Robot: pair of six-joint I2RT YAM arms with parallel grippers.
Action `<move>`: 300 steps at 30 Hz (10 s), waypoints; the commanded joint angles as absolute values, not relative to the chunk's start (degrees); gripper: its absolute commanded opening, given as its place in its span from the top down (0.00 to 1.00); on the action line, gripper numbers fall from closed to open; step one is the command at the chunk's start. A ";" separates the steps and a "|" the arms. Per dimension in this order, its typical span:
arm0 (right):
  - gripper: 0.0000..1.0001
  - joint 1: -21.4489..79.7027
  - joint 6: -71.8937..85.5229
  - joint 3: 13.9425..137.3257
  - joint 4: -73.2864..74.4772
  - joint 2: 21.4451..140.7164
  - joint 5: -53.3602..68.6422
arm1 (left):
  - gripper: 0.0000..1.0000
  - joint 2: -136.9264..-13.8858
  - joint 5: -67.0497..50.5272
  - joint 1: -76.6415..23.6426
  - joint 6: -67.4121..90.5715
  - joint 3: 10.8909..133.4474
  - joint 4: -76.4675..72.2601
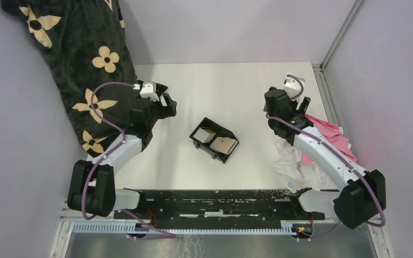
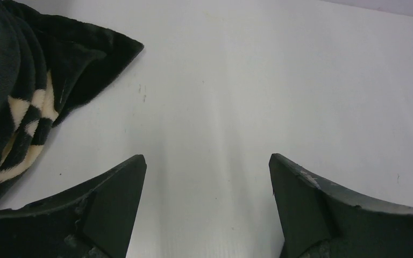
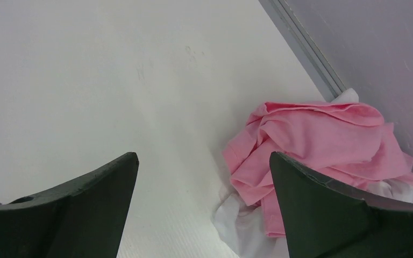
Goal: Put the credit cards into the card holder
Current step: Pick up the card holder from the storage box, then move the storage box to the center of the board, then open the card holder at the center of the board.
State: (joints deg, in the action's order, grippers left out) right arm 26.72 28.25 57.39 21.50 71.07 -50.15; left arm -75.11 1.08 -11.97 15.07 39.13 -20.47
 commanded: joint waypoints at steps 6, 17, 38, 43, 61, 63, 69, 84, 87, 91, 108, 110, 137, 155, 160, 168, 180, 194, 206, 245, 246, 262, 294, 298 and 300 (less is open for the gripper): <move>0.01 26.28 26.95 53.32 14.70 68.63 -47.56 | 0.09 -75.15 -1.67 -11.71 13.01 39.11 -24.61; 0.10 26.28 19.81 50.83 11.29 66.74 -43.18 | 0.09 -74.96 -1.40 -11.73 13.62 38.76 -24.61; 0.07 26.27 18.28 48.62 10.23 64.76 -34.39 | 0.09 -76.17 0.41 -11.69 13.62 39.16 -23.41; 0.06 26.27 18.11 48.83 10.18 64.91 -31.95 | 0.09 -74.98 1.76 -11.70 13.65 39.01 -22.77; 0.04 26.24 21.25 47.02 11.73 63.26 -28.40 | 0.27 -76.73 -2.41 -11.73 14.77 41.19 -19.38; 0.05 26.24 22.07 46.85 12.28 63.15 -27.15 | 0.01 -76.39 -2.79 -11.65 15.04 40.89 -19.59; 0.02 26.27 24.36 44.95 12.49 62.04 -22.50 | 0.01 -76.19 -5.87 -12.06 15.10 40.80 -19.78; 0.08 31.52 48.49 36.78 5.78 61.77 -15.07 | 0.02 -77.47 -10.01 -17.81 8.62 42.03 -17.36; 0.09 35.11 51.77 36.10 4.39 62.33 -17.07 | 0.02 -77.60 -10.08 -18.63 8.22 42.14 -17.05; 0.10 38.83 54.88 36.20 3.82 63.46 -19.21 | 0.04 -77.69 -10.02 -19.62 7.66 42.44 -16.46; 0.12 45.98 62.22 36.67 2.16 69.74 -21.24 | 0.06 -78.04 -10.30 -20.57 7.01 42.71 -15.73; 0.12 46.43 62.57 36.85 2.11 70.27 -21.42 | 0.06 -78.09 -10.44 -20.63 6.90 42.71 -15.73; 0.30 48.51 67.00 36.74 -3.05 77.71 -20.03 | 0.07 -78.71 -10.95 -21.16 6.55 42.89 -15.56; 0.68 48.69 67.95 35.26 -7.06 78.41 -18.02 | 0.10 -68.60 11.32 -22.41 30.76 36.89 -11.26; 0.81 48.65 67.45 34.38 -7.44 77.19 -18.23 | 0.15 -60.48 15.26 -24.58 40.60 31.74 -7.99; 0.92 48.67 64.93 34.79 -8.63 76.48 -18.15 | 0.27 -51.77 19.59 -35.26 47.23 25.35 -6.25; 0.98 48.69 56.31 41.03 -2.40 73.95 -20.15 | 0.57 -50.22 22.85 -45.63 48.47 18.14 -9.03; 0.99 48.64 53.98 44.13 -0.26 75.94 -19.50 | 0.62 -62.32 25.60 -52.64 47.12 17.49 -17.52; 0.99 48.78 53.54 46.41 -0.01 78.49 -18.12 | 0.62 -75.34 28.19 -52.58 46.01 22.63 -22.84; 0.99 42.94 49.75 59.70 1.47 91.18 -15.65 | 0.62 -92.82 21.48 -38.64 37.00 40.07 -28.56; 0.99 42.71 49.71 60.14 1.49 91.62 -15.24 | 0.62 -93.38 21.06 -38.21 37.00 40.75 -28.56; 0.99 39.05 48.48 62.92 2.69 92.63 -12.66 | 0.62 -99.90 17.12 -33.79 35.16 48.84 -27.34; 0.99 41.38 64.55 33.13 -21.11 65.36 -8.76 | 0.33 -58.78 1.07 -39.75 52.76 17.00 -36.90; 0.99 41.87 68.20 29.57 -28.92 65.96 -8.44 | 0.32 -58.54 0.38 -40.88 53.73 15.78 -39.32; 0.99 42.09 69.34 28.82 -30.91 66.51 -8.20 | 0.32 -59.27 0.01 -40.95 54.77 14.71 -41.60</move>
